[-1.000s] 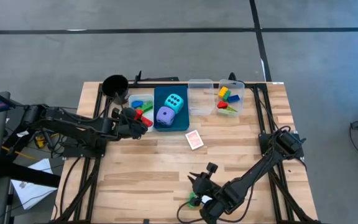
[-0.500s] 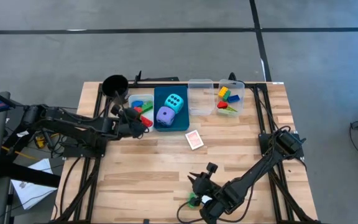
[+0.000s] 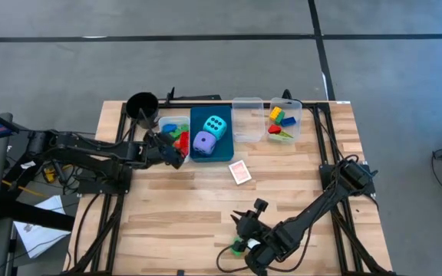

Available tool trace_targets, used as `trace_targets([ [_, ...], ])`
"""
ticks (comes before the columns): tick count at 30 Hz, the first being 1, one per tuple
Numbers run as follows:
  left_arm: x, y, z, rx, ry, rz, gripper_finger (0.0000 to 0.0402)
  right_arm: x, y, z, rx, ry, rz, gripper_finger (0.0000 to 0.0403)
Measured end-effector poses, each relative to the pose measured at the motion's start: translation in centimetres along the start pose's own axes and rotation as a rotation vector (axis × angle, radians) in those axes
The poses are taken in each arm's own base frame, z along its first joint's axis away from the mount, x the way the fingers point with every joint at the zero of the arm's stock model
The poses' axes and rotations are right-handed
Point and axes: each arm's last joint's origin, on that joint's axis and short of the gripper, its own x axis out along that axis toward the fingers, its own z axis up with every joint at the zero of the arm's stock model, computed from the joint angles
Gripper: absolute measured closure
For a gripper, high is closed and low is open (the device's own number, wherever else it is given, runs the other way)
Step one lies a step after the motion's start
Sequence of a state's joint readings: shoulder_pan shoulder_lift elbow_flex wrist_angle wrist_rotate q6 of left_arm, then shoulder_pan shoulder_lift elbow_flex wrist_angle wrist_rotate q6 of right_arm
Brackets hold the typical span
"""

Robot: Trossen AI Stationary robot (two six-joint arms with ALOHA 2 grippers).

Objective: Pick & Place Toys
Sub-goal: Put the large green game piece into the white bin

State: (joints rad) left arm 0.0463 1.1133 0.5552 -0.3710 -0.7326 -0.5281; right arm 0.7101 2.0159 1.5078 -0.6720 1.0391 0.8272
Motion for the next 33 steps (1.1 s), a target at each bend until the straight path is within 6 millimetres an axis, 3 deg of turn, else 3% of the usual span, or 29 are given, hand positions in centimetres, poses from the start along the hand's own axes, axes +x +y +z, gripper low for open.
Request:
trace_targets([
  [6,0.0,-0.3,0.3,-0.029,-0.005,-0.053,0.0037,-0.1,0.1,0.0,-0.033,-0.002,0.003,0.0342],
  [11,-0.7,-2.2,1.3,-0.055,-0.001,-0.437,0.0029,-0.6,0.3,-0.2,-0.082,-0.007,0.016,0.0342],
  [16,-3.8,-5.1,2.6,-0.01,-0.157,-0.901,0.0043,-0.9,0.4,-0.4,-0.087,-0.009,0.023,0.0342],
  [21,-7.8,-8.0,1.6,0.097,-0.31,-1.144,0.0054,-0.8,0.5,-0.3,-0.082,-0.007,0.027,0.0342],
  [26,-9.8,-10.3,-0.1,0.093,-0.379,-1.163,0.0051,-0.9,0.6,-0.3,-0.063,-0.007,0.039,0.0342],
  [33,-8.7,-12.9,-2.9,0.133,-0.344,-1.077,0.005,0.2,0.2,0.1,0.014,0.046,0.052,0.0342],
])
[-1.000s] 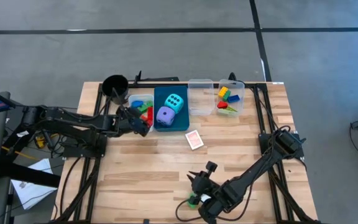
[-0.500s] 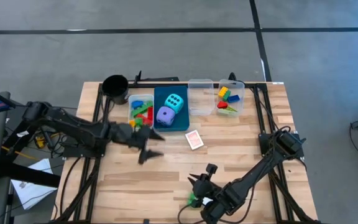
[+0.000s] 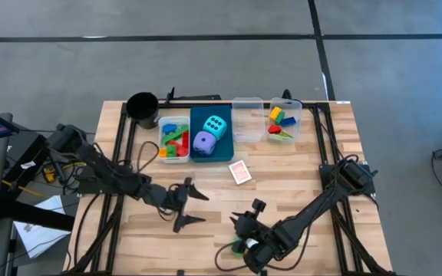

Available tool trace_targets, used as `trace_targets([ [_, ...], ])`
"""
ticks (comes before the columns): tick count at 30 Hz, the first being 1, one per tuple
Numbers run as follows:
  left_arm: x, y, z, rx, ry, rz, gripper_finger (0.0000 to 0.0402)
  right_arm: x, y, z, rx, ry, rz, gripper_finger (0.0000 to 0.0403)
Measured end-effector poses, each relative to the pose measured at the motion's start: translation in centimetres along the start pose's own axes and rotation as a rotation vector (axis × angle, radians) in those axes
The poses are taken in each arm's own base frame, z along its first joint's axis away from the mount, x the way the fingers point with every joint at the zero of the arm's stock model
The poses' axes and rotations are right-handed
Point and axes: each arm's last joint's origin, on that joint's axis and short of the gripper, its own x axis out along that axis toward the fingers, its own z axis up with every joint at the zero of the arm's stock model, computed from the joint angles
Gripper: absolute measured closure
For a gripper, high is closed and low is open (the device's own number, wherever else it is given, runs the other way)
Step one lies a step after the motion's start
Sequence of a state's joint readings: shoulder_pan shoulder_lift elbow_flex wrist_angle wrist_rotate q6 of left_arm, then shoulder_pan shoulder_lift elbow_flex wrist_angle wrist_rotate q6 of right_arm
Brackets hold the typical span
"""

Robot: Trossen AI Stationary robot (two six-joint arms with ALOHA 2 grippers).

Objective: Pick & Place Toys
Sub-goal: Put the large green game piece into the white bin

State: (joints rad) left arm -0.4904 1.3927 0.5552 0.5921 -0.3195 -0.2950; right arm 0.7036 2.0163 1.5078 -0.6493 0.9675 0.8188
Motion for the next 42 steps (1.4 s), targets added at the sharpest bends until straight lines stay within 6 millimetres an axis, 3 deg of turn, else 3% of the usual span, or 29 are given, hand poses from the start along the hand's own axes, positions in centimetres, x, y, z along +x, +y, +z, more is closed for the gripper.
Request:
trace_targets([
  [8,2.9,0.0,-3.8,-0.04,0.032,0.008,0.0046,0.8,-0.8,0.4,0.006,0.019,-0.034,0.0342],
  [17,4.9,-1.1,-4.9,-0.064,0.034,-0.028,0.0046,-0.2,-2.4,0.4,-0.005,0.122,-0.125,0.0342],
  [24,5.5,-1.5,-4.3,-0.011,0.012,-0.035,0.0046,-1.7,-0.4,-0.5,-0.012,0.272,0.102,0.0342],
  [34,5.5,-0.8,-4.0,0.029,0.009,-0.014,0.0046,-5.0,2.4,-1.6,-0.109,0.262,0.355,0.0342],
  [42,5.5,-0.8,-4.0,0.002,0.005,-0.002,0.0046,-6.0,3.3,-3.5,-0.217,0.274,0.451,0.0342],
])
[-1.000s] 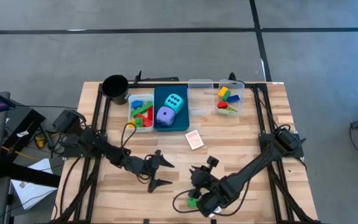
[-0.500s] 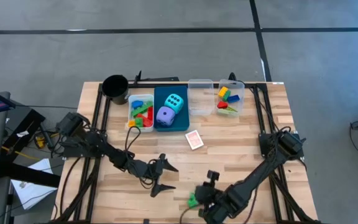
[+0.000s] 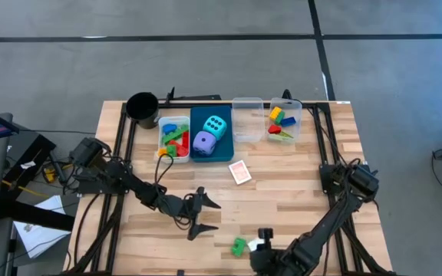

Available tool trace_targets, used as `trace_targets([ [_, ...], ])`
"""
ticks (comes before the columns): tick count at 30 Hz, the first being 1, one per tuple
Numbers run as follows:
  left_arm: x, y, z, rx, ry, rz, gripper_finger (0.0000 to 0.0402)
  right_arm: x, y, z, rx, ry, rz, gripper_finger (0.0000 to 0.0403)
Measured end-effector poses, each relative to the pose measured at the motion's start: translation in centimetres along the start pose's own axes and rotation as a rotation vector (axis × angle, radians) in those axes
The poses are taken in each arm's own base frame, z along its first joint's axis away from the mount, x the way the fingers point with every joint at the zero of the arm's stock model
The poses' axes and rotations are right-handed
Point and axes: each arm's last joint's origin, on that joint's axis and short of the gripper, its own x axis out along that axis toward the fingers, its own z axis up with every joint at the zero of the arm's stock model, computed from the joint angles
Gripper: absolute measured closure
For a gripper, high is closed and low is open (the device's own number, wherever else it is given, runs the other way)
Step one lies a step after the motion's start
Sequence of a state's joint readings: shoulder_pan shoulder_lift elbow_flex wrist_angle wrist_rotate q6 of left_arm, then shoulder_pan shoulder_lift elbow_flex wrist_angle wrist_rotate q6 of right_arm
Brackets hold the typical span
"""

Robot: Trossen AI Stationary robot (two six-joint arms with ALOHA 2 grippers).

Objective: Pick & Place Toys
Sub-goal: Put the large green game piece into the white bin

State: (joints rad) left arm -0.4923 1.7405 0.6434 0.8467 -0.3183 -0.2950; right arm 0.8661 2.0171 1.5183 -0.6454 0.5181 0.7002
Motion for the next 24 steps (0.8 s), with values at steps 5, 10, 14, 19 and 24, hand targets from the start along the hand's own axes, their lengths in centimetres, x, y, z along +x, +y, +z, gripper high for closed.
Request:
trace_targets([
  [5,0.0,0.0,0.0,-0.077,0.0,0.001,0.0046,1.3,0.0,-1.9,-0.112,-0.014,0.004,0.0342],
  [10,0.0,0.0,0.0,-0.084,0.0,0.001,0.0046,2.0,-0.7,-2.9,-0.157,-0.05,-0.101,0.0342],
  [14,0.0,0.0,0.0,-0.135,-0.001,0.001,0.0046,2.4,-1.1,-3.6,-0.173,-0.031,-0.115,0.0342],
  [19,0.0,0.0,0.0,-0.156,-0.002,0.005,0.0046,2.4,-0.9,-3.5,-0.218,-0.035,-0.105,0.0342],
  [24,0.0,0.0,0.0,-0.21,-0.001,0.004,0.0046,2.8,-1.4,-3.1,-0.247,-0.037,-0.109,0.0342],
])
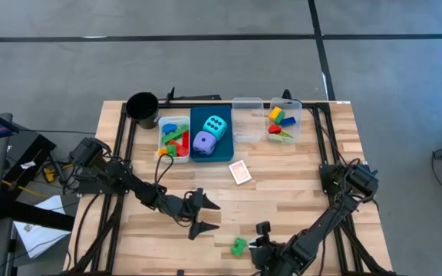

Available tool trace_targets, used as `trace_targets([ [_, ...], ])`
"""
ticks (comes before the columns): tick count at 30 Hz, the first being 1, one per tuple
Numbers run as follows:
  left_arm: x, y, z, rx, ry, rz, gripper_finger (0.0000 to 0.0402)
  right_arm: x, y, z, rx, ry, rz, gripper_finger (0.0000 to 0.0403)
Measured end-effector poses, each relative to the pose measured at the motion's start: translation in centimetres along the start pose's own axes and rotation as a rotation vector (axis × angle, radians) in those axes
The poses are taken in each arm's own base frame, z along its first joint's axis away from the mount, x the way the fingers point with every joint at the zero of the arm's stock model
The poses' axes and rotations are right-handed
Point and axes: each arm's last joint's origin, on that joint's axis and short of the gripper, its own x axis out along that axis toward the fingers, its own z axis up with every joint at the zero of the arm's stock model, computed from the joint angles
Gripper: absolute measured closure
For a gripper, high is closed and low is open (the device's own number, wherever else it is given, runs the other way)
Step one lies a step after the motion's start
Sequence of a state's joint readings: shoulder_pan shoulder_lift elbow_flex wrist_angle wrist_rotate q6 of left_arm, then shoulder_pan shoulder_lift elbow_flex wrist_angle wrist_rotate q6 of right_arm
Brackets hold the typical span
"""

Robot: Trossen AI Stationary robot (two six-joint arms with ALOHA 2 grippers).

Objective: Pick & Place Toys
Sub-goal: Put the large green game piece into the white bin

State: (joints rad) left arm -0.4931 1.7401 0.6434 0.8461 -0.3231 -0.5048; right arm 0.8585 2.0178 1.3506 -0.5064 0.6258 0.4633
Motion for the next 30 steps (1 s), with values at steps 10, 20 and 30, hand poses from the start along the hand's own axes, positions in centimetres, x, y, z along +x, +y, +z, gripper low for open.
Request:
trace_targets([
  [10,0.0,0.0,0.0,-0.008,0.0,0.0,0.0046,1.5,-1.7,0.8,0.075,0.046,0.045,0.0342],
  [20,0.0,0.0,0.0,-0.001,0.0,-0.001,0.0046,1.3,-1.4,0.8,0.1,0.052,0.076,0.0342],
  [30,0.0,0.0,0.0,-0.001,0.001,-0.003,0.0046,1.4,-1.5,0.8,0.21,0.057,0.071,0.0342],
])
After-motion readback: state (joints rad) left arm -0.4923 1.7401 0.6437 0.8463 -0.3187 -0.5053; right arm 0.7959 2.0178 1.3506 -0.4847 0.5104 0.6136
